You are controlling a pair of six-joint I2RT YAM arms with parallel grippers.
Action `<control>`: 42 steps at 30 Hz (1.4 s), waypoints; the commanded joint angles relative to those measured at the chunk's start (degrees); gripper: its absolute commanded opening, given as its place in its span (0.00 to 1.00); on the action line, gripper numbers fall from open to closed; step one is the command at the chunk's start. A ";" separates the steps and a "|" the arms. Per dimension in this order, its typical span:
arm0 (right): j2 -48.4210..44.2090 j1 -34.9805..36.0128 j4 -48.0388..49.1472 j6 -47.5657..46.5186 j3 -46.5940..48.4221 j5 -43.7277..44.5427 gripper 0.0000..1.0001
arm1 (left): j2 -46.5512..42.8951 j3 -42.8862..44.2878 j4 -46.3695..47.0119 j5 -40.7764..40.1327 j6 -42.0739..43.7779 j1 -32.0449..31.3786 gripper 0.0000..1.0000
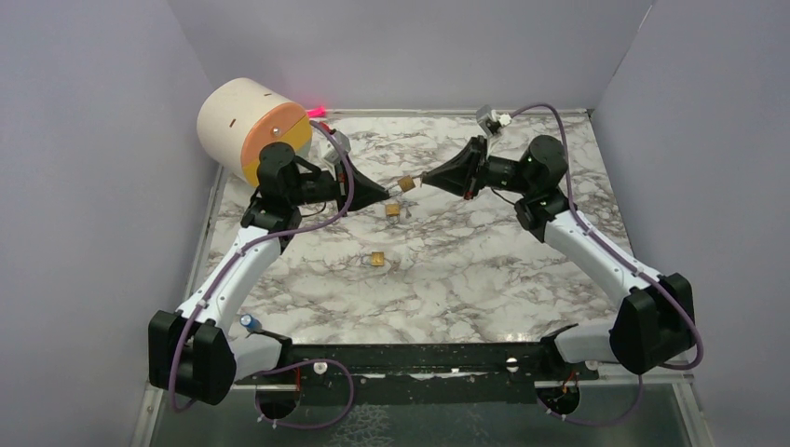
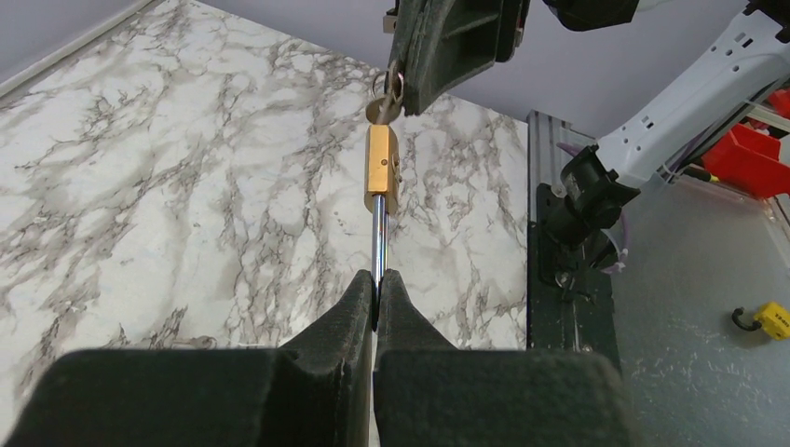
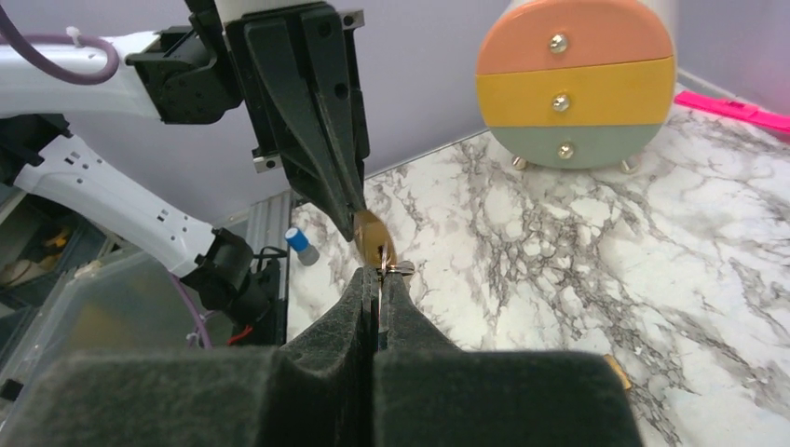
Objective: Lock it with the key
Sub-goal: Lock the lock, then place the lock at the center of the board.
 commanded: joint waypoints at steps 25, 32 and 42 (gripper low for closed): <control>-14.76 -6.99 -9.46 8.38 -9.42 29.24 0.01 | -2.29 0.31 -9.60 -30.01 3.57 -13.77 0.00; -15.74 -6.96 -22.74 9.12 -11.93 42.04 0.01 | 1.14 -0.56 -11.25 -52.42 2.81 -24.17 0.00; -10.32 -2.95 -29.66 12.47 -15.44 45.64 0.01 | 12.96 2.31 -13.41 -62.13 0.15 -31.82 0.00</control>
